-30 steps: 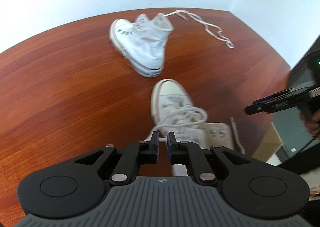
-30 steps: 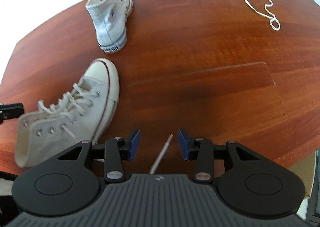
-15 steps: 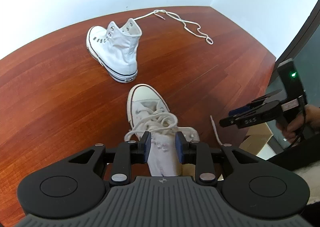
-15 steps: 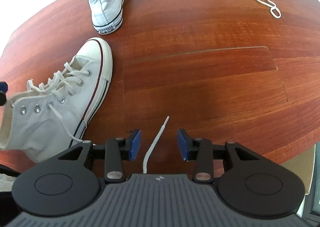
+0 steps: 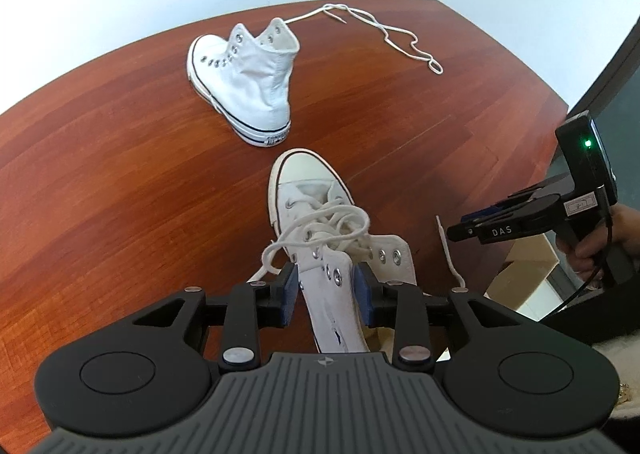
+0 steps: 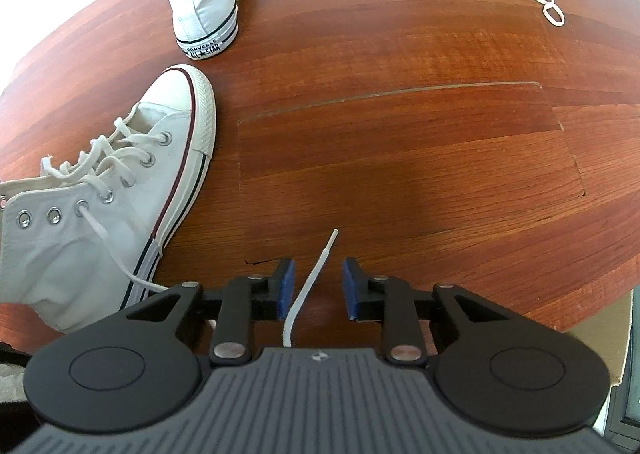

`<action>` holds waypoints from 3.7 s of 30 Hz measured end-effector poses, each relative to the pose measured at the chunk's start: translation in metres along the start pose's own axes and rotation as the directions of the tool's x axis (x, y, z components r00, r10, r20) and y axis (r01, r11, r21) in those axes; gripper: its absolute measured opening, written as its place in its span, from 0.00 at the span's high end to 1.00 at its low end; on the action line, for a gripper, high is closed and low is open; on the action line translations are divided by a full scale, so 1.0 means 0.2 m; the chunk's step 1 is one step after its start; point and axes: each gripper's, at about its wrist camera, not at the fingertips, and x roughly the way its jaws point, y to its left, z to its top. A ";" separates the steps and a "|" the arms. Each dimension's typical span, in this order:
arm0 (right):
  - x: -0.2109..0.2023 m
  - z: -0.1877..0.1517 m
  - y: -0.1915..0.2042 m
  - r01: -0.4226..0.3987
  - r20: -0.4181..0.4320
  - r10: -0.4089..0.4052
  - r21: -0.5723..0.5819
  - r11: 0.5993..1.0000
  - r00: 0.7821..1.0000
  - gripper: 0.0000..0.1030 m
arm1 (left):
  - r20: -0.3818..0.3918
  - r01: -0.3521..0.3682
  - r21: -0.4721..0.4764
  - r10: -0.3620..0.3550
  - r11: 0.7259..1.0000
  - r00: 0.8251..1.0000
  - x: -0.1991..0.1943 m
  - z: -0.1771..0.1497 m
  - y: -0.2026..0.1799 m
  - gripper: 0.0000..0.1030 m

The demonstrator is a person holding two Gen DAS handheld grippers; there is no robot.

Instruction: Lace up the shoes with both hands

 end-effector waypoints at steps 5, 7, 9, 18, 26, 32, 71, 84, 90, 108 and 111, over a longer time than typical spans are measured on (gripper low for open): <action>0.04 0.01 0.01 0.001 -0.023 -0.002 -0.016 1.000 1.000 0.79 | 0.001 -0.001 -0.009 0.001 1.000 1.000 -0.01 -0.01 0.00 0.67; 0.06 0.01 0.02 0.000 -0.035 -0.001 -0.020 1.000 0.999 0.80 | 0.001 -0.002 -0.013 0.002 1.000 1.000 -0.01 -0.01 0.01 0.67; 0.08 0.01 0.02 0.005 -0.043 -0.006 -0.024 1.000 0.999 0.84 | 0.002 -0.003 -0.016 0.003 1.000 1.000 -0.01 -0.02 0.01 0.67; 0.12 0.02 0.05 0.031 -0.073 -0.034 -0.049 0.998 0.997 0.93 | 0.012 0.011 -0.032 -0.011 0.999 1.000 -0.03 -0.02 0.02 0.67; 0.09 0.04 0.06 0.027 -0.052 -0.031 -0.080 0.996 0.998 0.99 | 0.019 0.033 -0.047 -0.032 0.998 0.999 -0.04 -0.02 0.05 0.67; -0.06 0.11 0.12 -0.010 0.018 0.013 -0.127 0.992 1.000 0.99 | 0.017 0.025 -0.052 -0.025 0.998 1.000 -0.04 -0.02 0.06 0.67; -0.30 0.35 0.84 -0.284 -0.011 0.325 -0.514 0.810 0.946 0.99 | 0.003 -0.011 -0.108 0.012 0.994 1.000 -0.03 -0.06 0.15 0.66; -0.25 0.26 0.84 -0.258 -0.096 0.253 -0.608 0.751 0.963 0.99 | 0.006 -0.017 -0.122 0.018 0.992 1.000 -0.03 -0.06 0.15 0.66; -0.24 0.22 0.85 -0.256 -0.136 0.223 -0.667 0.699 0.965 0.99 | 0.010 -0.014 -0.128 0.016 0.992 1.000 -0.03 -0.07 0.15 0.66; -0.20 0.19 0.90 -0.252 -0.194 0.160 -0.756 0.604 0.968 0.99 | 0.035 -0.026 -0.179 0.033 0.984 0.999 -0.06 -0.10 0.23 0.67; -0.20 0.19 0.91 -0.251 -0.196 0.157 -0.756 0.604 0.968 0.99 | 0.018 -0.004 -0.149 0.007 0.989 1.000 -0.02 -0.10 0.21 0.67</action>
